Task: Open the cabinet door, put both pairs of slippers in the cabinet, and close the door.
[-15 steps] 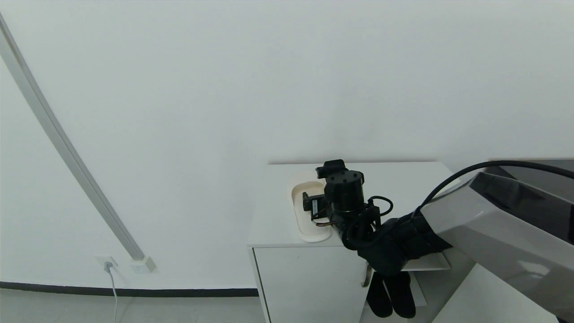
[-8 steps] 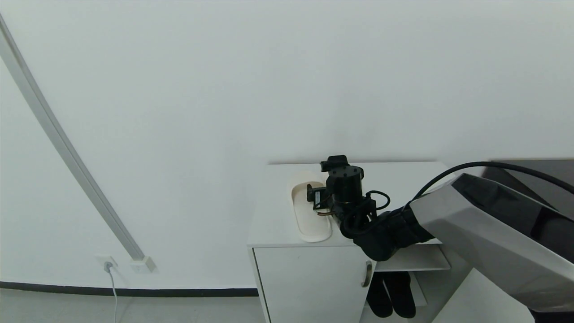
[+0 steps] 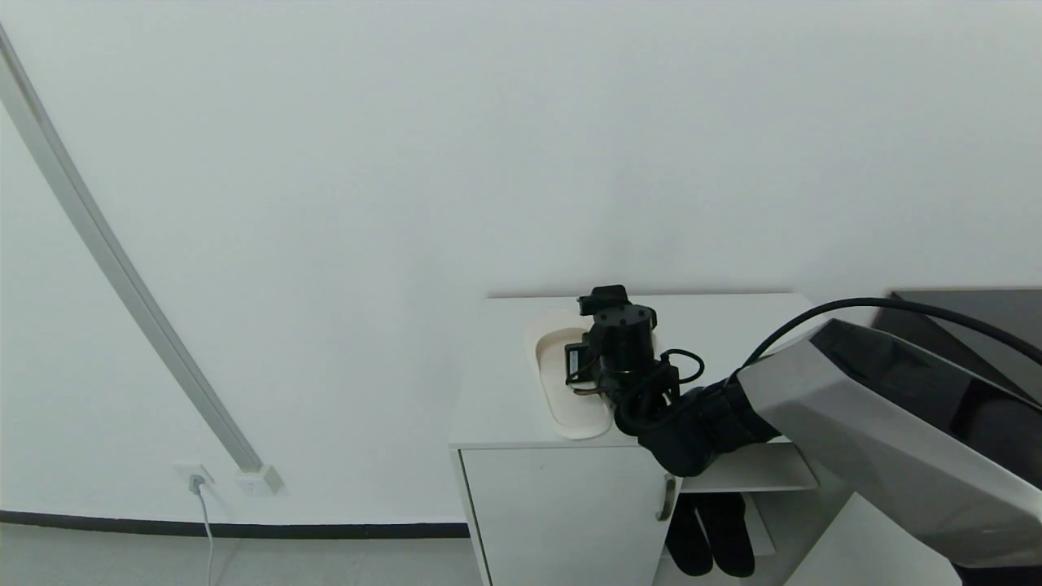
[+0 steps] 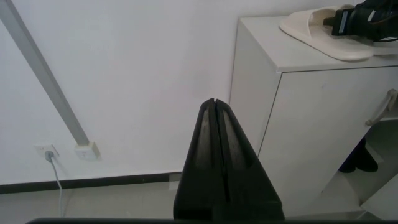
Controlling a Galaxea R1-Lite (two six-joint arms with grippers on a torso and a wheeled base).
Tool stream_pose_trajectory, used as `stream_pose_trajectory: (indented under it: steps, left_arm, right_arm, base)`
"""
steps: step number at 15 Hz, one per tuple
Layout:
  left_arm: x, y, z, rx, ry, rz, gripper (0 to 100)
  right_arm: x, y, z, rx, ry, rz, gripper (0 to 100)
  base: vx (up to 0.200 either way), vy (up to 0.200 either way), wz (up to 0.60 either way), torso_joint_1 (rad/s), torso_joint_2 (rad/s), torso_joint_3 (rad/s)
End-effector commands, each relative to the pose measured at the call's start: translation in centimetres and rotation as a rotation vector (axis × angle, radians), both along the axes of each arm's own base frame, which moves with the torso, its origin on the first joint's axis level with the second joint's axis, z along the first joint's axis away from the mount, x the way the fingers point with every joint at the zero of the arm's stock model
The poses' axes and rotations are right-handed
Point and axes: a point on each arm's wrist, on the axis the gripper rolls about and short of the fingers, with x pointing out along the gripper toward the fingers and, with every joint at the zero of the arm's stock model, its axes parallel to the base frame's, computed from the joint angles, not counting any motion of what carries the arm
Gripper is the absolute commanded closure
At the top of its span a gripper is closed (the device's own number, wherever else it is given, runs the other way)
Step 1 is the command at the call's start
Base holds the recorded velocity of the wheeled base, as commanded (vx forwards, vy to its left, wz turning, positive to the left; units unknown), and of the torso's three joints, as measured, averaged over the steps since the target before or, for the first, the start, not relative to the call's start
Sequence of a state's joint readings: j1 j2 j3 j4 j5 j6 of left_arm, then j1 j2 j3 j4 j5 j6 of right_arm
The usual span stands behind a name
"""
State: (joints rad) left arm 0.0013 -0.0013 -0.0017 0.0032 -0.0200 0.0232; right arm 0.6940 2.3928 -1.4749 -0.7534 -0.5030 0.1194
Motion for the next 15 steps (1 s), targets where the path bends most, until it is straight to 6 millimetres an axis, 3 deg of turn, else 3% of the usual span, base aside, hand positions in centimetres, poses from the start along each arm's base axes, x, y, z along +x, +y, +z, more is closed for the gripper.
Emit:
stream_pose_trajectory:
  steps: [1, 6, 8, 10, 15]
  left_arm:
    - [0.0, 0.0, 0.0, -0.002, 0.001, 0.0, 100]
    - [0.0, 0.0, 0.0, 0.0, 0.001, 0.0, 100]
    - [0.0, 0.0, 0.0, 0.004, 0.003, -0.001, 100]
    - [0.0, 0.0, 0.0, 0.001, 0.003, -0.001, 100]
    - [0.0, 0.0, 0.0, 0.001, 0.001, -0.001, 100]
  right_arm:
    - [-0.5, -0.4, 0.9, 0.003, -0.004, 0.001, 100]
    - [-6.9, -3.0, 5.7, 0.017, -0.018, 0.081, 100]
    - [-10.1, -4.5, 5.8, 0.009, -0.005, 0.111, 100]
    - [-13.1, -6.3, 4.7, -0.002, 0.018, 0.175, 100]
    - [-15.5, -8.2, 6.2, 0.037, 0.001, 0.31, 100]
  base:
    - [0.0, 0.0, 0.0, 0.0, 0.0, 0.0]
    - [0.0, 0.0, 0.0, 0.0, 0.0, 0.0]
    - [0.0, 0.0, 0.0, 0.0, 0.0, 0.0]
    - [0.0, 0.0, 0.0, 0.0, 0.0, 0.0]
    - [0.0, 0.0, 0.0, 0.0, 0.0, 0.0]
